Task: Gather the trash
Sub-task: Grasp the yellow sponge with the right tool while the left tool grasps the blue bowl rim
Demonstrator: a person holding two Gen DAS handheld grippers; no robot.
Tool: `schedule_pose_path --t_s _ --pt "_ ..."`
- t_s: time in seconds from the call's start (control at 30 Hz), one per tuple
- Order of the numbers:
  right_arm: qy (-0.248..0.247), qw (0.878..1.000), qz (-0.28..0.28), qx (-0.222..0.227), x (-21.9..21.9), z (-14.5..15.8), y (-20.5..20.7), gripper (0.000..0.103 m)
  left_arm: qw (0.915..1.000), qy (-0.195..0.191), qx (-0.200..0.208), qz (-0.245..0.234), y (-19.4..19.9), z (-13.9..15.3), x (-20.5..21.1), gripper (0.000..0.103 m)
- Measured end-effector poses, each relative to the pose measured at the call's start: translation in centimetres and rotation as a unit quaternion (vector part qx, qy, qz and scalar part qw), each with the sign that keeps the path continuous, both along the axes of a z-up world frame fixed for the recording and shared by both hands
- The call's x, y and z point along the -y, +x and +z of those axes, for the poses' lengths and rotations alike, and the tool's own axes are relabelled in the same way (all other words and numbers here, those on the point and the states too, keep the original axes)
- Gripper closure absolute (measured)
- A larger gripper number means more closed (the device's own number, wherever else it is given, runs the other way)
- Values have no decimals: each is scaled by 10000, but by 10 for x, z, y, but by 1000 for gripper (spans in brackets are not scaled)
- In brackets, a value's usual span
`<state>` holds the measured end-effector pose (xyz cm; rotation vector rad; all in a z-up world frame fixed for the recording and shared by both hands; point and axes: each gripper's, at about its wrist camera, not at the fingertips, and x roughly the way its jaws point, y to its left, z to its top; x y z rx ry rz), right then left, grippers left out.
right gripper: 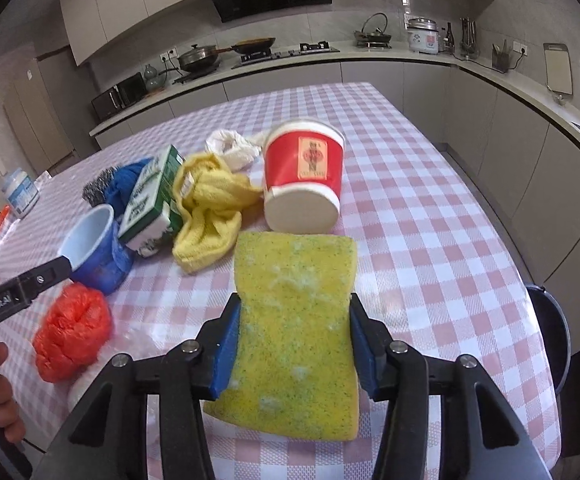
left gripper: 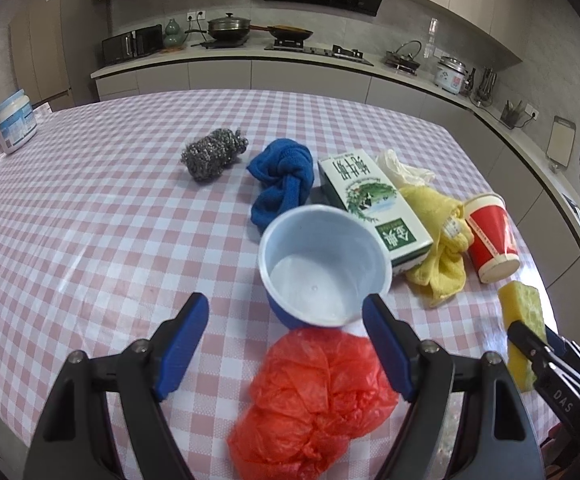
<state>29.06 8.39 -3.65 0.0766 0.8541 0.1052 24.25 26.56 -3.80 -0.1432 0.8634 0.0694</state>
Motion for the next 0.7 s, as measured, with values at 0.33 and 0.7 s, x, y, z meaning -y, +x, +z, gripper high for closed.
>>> schedule_pose_path --t_s 0.33,0.7 --pt "153 9998 102 54 -7 2 12 51 9996 -181 -221 80 31 -18 -14 23" --pt "202 9997 156 11 -12 -2 17 51 9989 -327 -326 3 31 -29 -16 87"
